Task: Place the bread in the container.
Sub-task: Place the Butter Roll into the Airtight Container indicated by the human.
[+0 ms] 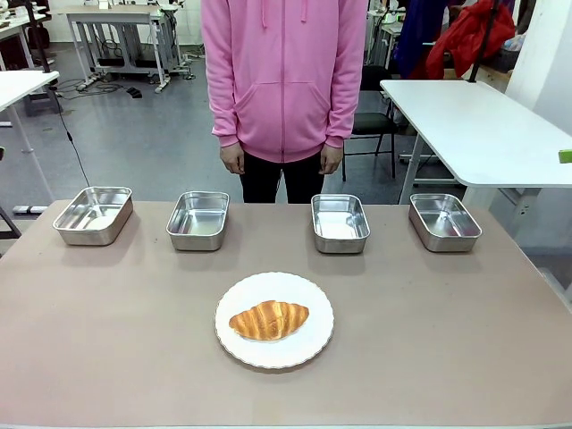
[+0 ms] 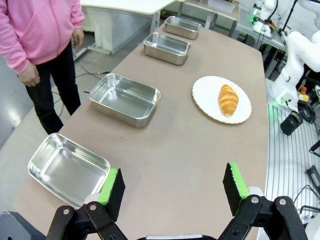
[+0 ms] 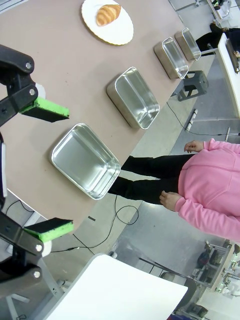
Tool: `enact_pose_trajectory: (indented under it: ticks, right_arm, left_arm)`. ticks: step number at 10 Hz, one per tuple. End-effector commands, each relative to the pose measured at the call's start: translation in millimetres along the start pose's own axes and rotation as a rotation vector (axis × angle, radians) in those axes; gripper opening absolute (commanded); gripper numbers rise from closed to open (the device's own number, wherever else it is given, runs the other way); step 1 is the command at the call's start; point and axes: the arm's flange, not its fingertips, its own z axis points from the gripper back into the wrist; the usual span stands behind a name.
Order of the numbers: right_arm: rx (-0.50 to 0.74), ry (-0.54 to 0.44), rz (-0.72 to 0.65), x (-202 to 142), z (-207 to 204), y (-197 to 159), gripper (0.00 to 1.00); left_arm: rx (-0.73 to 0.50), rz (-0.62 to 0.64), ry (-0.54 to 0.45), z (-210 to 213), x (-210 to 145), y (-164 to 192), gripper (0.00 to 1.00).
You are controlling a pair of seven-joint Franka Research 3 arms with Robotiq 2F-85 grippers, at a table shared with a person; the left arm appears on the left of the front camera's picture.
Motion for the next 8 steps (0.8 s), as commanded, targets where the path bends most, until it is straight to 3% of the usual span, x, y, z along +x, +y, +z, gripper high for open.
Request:
enact_pose_trajectory:
  ticks: [1,8]
  right_arm:
    - [0.003,-0.005,0.013,1.2,0.8,1.7,1.0]
    - [0.003,-0.005,0.013,1.2,0.8,1.7,1.0]
  left_arm:
    - [0.001,-0.008,-0.002,0.8,1.6,-1.6,1.0]
    - [0.001,-0.008,-0.002,0.8,1.6,-1.6,1.0]
